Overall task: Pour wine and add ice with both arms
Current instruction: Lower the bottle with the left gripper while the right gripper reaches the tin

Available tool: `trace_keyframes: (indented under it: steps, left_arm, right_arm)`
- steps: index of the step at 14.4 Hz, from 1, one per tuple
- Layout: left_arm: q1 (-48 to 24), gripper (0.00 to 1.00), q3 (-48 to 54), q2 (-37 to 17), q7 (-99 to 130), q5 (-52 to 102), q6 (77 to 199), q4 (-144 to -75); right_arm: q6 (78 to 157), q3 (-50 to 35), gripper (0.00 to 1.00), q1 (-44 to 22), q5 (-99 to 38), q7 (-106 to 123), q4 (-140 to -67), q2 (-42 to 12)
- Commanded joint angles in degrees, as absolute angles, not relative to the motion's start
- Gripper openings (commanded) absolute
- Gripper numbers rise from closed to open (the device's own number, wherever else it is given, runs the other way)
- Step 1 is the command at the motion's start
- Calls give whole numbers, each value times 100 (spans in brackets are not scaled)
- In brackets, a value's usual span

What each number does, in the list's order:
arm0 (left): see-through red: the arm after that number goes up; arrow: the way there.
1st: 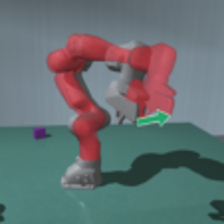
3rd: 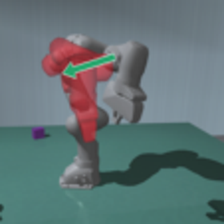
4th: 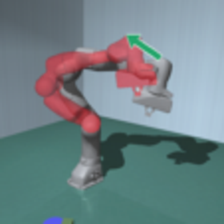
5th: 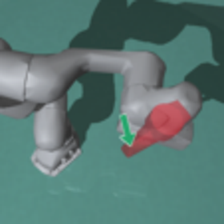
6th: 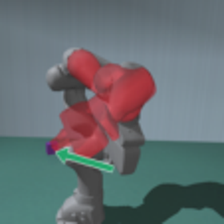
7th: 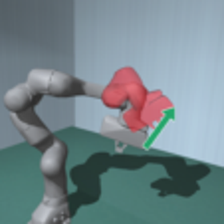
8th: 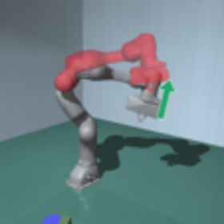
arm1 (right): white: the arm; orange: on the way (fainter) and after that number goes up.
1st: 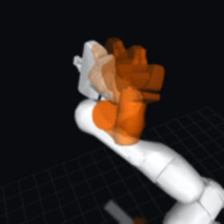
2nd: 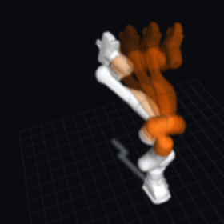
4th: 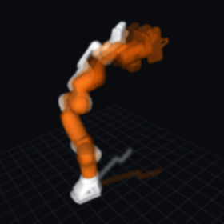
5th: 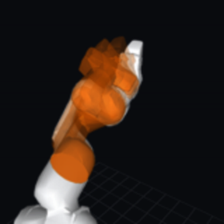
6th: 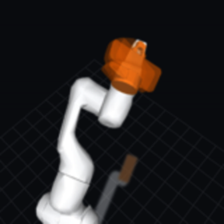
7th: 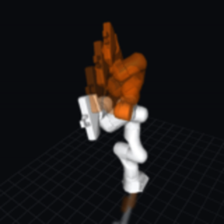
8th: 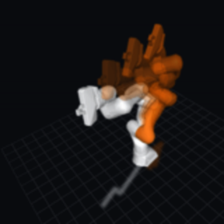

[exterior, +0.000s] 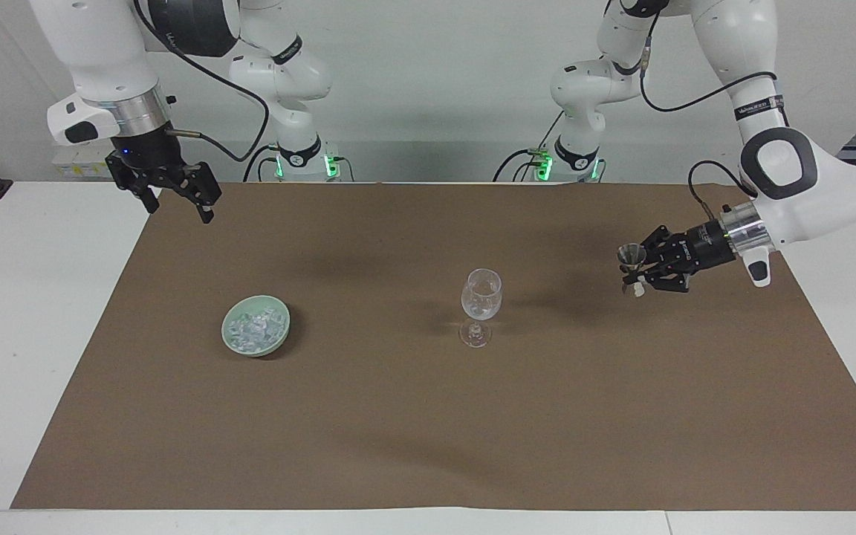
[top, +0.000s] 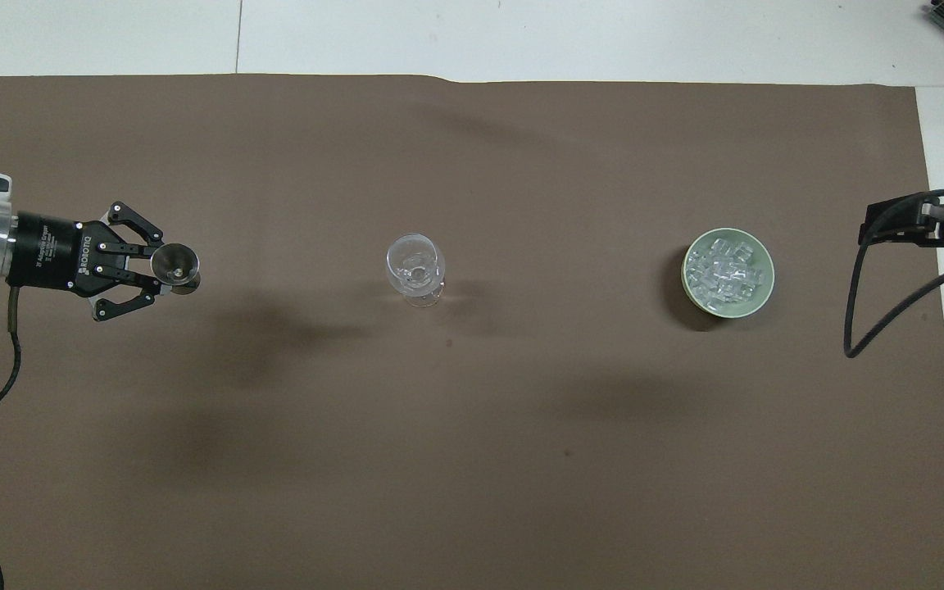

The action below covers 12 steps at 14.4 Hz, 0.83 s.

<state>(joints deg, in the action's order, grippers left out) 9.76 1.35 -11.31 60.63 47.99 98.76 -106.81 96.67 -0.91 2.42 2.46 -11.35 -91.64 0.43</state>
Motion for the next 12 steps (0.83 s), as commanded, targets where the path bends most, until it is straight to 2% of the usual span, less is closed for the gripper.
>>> trace_keyframes:
  steps: [1,4,12]
  left_arm:
    - [1098,0,141,-1204,5828,5141,9957,-10915]
    - [1213,0,141,-1239,5757,5545,10134,-11231]
    - [1793,0,141,-1652,5599,6344,10098,-11522]
  right_arm:
    - [9800,-123,100,343,97,-976,-9378,193]
    - [9800,-123,100,351,97,-976,-9387,202]
    - [9826,-123,100,395,97,-967,-9501,158]
